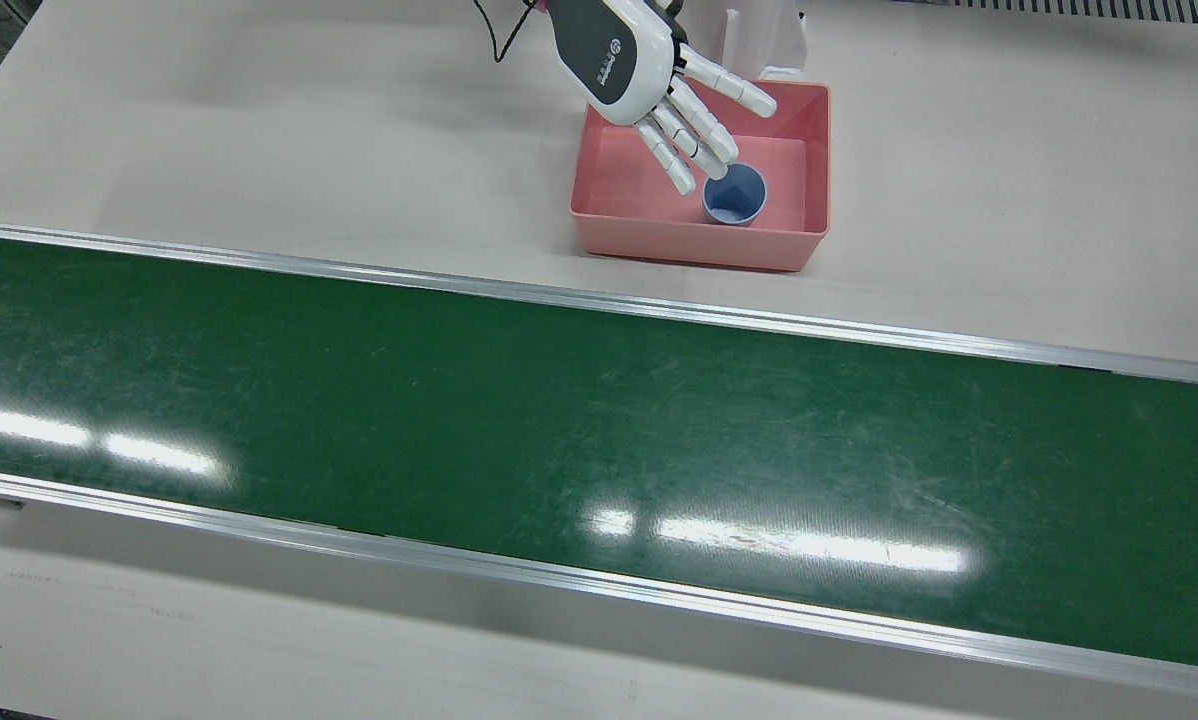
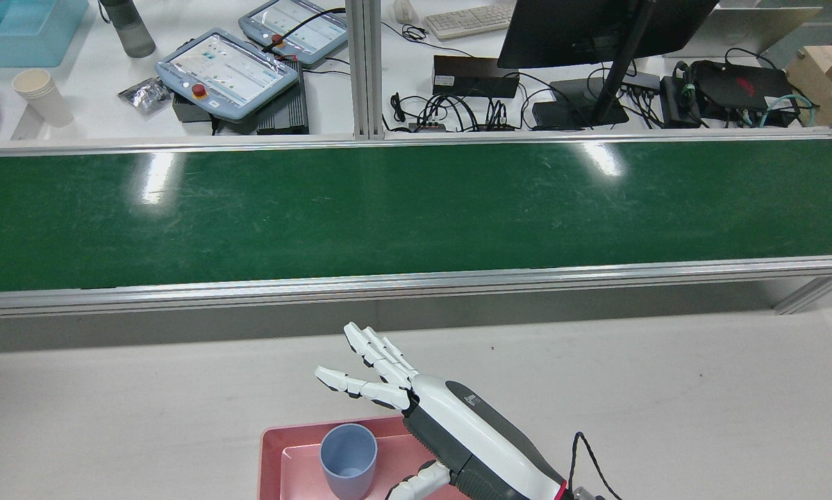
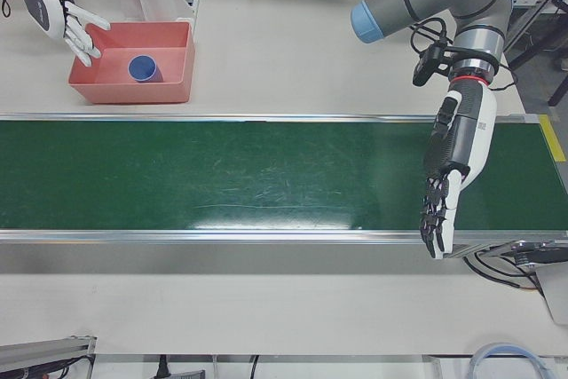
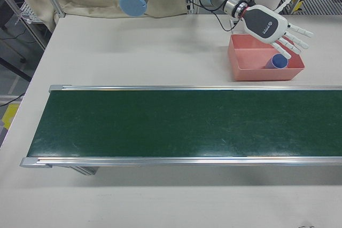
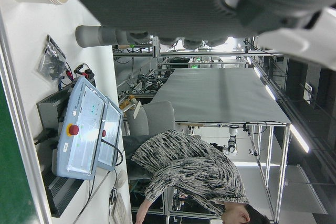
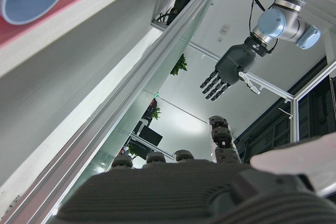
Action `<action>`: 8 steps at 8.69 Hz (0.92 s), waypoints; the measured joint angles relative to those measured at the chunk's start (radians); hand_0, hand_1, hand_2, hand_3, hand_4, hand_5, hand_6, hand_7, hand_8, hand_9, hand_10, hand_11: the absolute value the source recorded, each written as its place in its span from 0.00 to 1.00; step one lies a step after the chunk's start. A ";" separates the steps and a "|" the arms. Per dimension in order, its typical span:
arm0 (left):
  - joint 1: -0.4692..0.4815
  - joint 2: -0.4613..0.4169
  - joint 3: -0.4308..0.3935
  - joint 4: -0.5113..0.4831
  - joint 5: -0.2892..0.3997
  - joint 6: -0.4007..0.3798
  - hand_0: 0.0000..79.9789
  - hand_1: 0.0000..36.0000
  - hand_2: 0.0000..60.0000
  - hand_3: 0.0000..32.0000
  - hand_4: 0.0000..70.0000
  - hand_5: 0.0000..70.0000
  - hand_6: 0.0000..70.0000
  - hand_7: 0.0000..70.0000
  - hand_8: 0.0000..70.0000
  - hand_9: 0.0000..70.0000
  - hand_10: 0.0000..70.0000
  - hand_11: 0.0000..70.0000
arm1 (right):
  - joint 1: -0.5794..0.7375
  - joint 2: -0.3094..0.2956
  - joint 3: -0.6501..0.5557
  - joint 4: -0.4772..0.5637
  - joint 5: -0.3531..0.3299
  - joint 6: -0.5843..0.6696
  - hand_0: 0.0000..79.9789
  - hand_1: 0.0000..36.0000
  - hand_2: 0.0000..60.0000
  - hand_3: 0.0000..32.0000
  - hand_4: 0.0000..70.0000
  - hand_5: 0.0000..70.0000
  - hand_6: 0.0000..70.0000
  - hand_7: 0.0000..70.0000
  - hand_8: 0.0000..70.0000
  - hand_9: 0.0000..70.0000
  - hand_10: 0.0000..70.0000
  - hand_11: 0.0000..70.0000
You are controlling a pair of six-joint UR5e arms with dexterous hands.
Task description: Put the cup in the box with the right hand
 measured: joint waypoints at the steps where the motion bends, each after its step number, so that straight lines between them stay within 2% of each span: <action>1: 0.000 0.000 0.000 0.000 0.000 0.000 0.00 0.00 0.00 0.00 0.00 0.00 0.00 0.00 0.00 0.00 0.00 0.00 | 0.011 -0.002 0.009 0.002 0.000 0.008 0.07 0.00 0.00 0.00 0.00 0.00 0.00 0.00 0.00 0.01 0.00 0.00; 2: 0.001 0.000 0.000 0.000 0.000 0.000 0.00 0.00 0.00 0.00 0.00 0.00 0.00 0.00 0.00 0.00 0.00 0.00 | 0.048 -0.015 0.027 0.000 -0.004 0.039 0.15 0.00 0.00 0.00 0.03 0.00 0.00 0.00 0.00 0.01 0.00 0.00; 3: 0.001 0.000 0.000 0.000 0.000 0.000 0.00 0.00 0.00 0.00 0.00 0.00 0.00 0.00 0.00 0.00 0.00 0.00 | 0.111 -0.055 0.055 -0.007 -0.008 0.104 0.18 0.00 0.00 0.00 0.01 0.00 0.00 0.00 0.00 0.02 0.00 0.00; 4: 0.000 0.000 0.000 0.000 0.000 0.000 0.00 0.00 0.00 0.00 0.00 0.00 0.00 0.00 0.00 0.00 0.00 0.00 | 0.192 -0.117 0.090 -0.025 -0.012 0.196 0.23 0.00 0.00 0.00 0.00 0.00 0.00 0.00 0.00 0.03 0.00 0.00; 6: 0.000 0.000 0.000 0.000 0.000 0.000 0.00 0.00 0.00 0.00 0.00 0.00 0.00 0.00 0.00 0.00 0.00 0.00 | 0.360 -0.249 0.125 -0.117 -0.025 0.443 0.24 0.00 0.00 0.00 0.00 0.00 0.00 0.00 0.01 0.04 0.00 0.00; 7: 0.000 0.000 0.000 0.000 0.000 0.000 0.00 0.00 0.00 0.00 0.00 0.00 0.00 0.00 0.00 0.00 0.00 0.00 | 0.461 -0.296 0.118 -0.158 -0.072 0.540 0.26 0.03 0.00 0.00 0.00 0.01 0.01 0.00 0.01 0.05 0.00 0.00; 8: 0.000 0.000 0.000 0.000 0.000 0.000 0.00 0.00 0.00 0.00 0.00 0.00 0.00 0.00 0.00 0.00 0.00 0.00 | 0.594 -0.327 0.085 -0.182 -0.165 0.621 0.24 0.02 0.00 0.00 0.00 0.01 0.01 0.00 0.01 0.05 0.00 0.00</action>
